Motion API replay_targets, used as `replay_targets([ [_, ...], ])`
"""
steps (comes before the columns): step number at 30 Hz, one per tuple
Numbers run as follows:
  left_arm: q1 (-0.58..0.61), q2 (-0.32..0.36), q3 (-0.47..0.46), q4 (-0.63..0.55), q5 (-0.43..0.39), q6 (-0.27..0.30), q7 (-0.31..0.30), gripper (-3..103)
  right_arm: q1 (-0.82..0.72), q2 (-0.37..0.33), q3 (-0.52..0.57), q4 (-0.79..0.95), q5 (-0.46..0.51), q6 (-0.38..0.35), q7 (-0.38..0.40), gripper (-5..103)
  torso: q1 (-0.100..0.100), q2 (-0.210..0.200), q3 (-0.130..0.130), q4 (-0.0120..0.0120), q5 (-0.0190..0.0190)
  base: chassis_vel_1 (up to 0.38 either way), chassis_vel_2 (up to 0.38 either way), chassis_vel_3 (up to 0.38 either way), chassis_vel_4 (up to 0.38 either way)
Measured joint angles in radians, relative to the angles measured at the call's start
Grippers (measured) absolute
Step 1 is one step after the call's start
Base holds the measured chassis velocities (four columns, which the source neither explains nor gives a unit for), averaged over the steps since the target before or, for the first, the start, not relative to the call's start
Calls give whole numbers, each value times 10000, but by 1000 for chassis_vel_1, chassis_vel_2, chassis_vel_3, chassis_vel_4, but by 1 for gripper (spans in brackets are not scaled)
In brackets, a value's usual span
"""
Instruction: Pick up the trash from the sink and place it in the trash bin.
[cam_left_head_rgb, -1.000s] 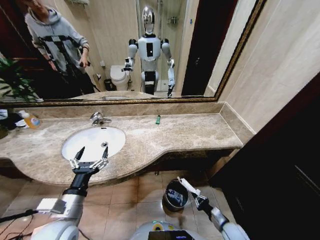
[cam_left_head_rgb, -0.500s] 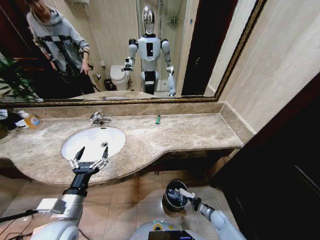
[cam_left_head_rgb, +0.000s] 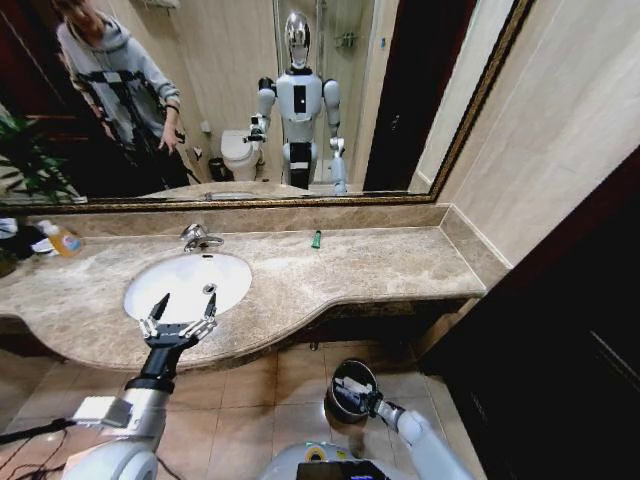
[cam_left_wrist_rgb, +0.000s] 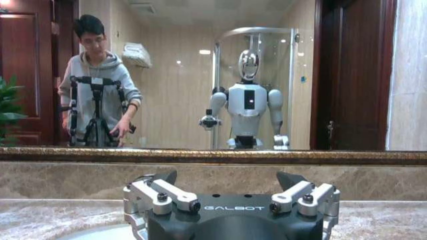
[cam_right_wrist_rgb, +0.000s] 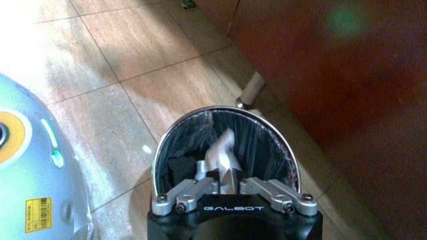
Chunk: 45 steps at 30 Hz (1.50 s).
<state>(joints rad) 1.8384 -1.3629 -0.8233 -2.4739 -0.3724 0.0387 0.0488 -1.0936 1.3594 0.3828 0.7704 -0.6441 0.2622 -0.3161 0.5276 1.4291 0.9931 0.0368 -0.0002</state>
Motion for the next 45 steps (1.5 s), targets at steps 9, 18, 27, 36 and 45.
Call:
replay_targets([
  [9, 0, 0, 0, 0, 0, 0, 0, 100, -113, -73, -50, 205, 349, -135, 0, 51, 0, 0, 0, 0, 2, 0, 0, 0, 0],
  [18, 1, 0, 0, 0, 0, 0, 0, 100, -1115, -456, 86, 1885, 2192, -577, -17, 84, 0, 0, 0, -1, 2, 0, 0, 0, 0],
  [27, 0, 0, 0, 0, 0, 0, 0, 100, -2560, -1110, 559, 4731, 5061, -1330, -252, 100, -1, 0, 0, 0, 1, 0, 0, 0, 0],
  [36, 0, 0, 1, 0, 0, 0, 0, 100, -4330, -1426, 1744, 7973, 7520, -1767, -186, 100, -1, 0, -1, 0, 2, 0, 0, 0, 0],
  [45, 1, 0, 0, 0, 0, 0, 0, 100, -6671, -1358, 2933, 12207, 8014, -1470, -263, 100, -2, 1, -1, -2, 2, 0, 0, 0, 0],
])
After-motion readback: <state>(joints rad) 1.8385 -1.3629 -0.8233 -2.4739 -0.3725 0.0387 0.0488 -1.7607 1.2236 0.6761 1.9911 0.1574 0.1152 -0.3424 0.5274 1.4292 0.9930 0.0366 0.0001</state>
